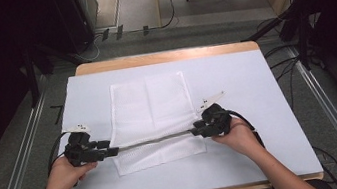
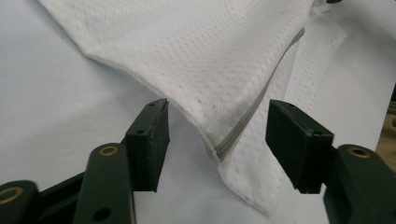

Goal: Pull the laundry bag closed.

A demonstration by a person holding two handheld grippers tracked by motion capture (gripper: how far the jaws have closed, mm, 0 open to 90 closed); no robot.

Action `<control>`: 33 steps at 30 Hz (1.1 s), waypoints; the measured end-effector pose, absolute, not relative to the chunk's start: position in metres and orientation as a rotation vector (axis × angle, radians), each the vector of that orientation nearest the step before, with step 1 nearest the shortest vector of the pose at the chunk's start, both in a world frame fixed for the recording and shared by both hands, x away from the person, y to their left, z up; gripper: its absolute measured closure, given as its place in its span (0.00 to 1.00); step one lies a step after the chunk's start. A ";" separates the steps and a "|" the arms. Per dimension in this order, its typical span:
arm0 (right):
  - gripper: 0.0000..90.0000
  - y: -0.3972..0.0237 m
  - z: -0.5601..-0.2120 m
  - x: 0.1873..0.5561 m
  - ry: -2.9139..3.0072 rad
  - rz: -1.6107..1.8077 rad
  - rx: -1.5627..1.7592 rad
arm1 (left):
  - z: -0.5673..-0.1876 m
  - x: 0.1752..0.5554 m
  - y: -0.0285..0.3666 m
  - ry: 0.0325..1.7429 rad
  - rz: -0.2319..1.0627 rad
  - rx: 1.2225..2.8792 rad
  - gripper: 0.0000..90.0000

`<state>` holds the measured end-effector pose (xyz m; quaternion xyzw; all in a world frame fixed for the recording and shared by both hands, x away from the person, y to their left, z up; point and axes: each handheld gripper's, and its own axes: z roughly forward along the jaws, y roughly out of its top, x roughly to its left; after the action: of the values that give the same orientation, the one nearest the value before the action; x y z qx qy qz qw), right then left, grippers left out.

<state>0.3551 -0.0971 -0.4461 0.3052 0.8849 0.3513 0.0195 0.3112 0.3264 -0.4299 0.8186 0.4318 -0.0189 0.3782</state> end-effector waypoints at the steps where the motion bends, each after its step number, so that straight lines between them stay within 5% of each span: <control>1: 0.70 -0.097 -0.447 0.355 2.740 1.092 0.950 | -0.430 0.311 0.327 1.089 -0.019 2.096 0.42; 13: 0.45 -0.105 -0.446 0.360 2.640 1.148 0.960 | -0.427 0.315 0.328 1.105 0.132 2.062 0.38; 33: 0.29 -0.140 -0.441 0.367 2.445 1.186 0.948 | -0.426 0.316 0.347 1.196 0.208 1.990 0.37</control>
<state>0.3675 -0.1404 -0.4415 0.3264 0.8422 0.4085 0.1314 0.3164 0.3471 -0.4260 0.7844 0.4717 0.0819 0.3944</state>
